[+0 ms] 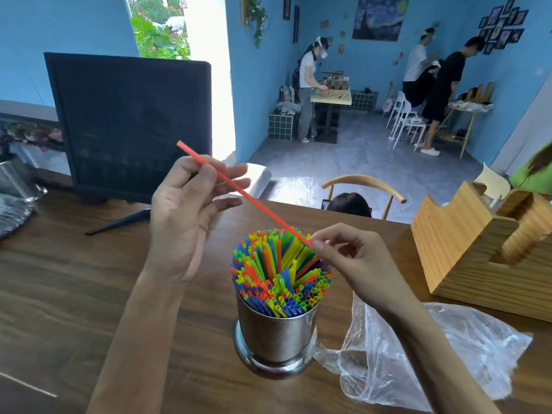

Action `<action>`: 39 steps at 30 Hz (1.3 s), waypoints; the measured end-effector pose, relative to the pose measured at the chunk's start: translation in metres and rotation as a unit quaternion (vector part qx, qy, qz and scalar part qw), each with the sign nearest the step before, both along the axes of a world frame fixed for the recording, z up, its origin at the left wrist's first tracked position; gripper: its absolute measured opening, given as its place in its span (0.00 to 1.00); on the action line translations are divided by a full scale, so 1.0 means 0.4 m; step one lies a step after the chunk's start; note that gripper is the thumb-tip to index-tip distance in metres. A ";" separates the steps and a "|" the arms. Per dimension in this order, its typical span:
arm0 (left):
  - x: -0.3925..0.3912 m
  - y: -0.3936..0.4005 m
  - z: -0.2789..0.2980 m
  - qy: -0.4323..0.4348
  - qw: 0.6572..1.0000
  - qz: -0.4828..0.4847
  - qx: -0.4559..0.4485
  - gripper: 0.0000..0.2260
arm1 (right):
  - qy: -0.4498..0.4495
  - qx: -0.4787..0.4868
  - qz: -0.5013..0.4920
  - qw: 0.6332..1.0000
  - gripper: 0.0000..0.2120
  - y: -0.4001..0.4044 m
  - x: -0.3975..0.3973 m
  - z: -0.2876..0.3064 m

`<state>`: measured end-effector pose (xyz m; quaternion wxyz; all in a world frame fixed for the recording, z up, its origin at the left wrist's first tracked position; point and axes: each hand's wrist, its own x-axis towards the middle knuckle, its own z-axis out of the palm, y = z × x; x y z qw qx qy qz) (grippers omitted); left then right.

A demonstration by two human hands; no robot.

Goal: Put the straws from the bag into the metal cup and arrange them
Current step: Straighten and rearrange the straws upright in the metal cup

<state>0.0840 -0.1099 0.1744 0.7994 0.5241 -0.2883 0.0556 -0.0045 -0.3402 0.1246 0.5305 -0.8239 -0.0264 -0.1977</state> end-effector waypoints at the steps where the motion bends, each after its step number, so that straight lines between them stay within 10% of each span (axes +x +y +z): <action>1: -0.005 -0.004 0.006 -0.009 1.000 0.012 0.011 0.05 | 0.007 -0.008 -0.011 1.000 0.02 -0.009 0.000 -0.003; 13: -0.017 -0.057 -0.043 -0.102 0.944 0.086 0.300 0.20 | 0.053 -0.047 0.059 0.996 0.08 -0.047 -0.002 0.017; 20: -0.004 -0.057 -0.068 -0.155 0.878 0.065 0.449 0.04 | -0.002 -0.130 0.023 0.991 0.03 -0.036 0.016 0.022; 30: -0.009 -0.085 -0.063 -0.168 0.867 0.032 0.467 0.04 | -0.141 -0.067 0.036 0.987 0.02 0.010 0.045 0.118; 39: -0.020 -0.046 -0.017 -0.046 0.969 0.044 0.238 0.03 | -0.219 0.232 0.015 0.948 0.04 -0.005 0.088 0.142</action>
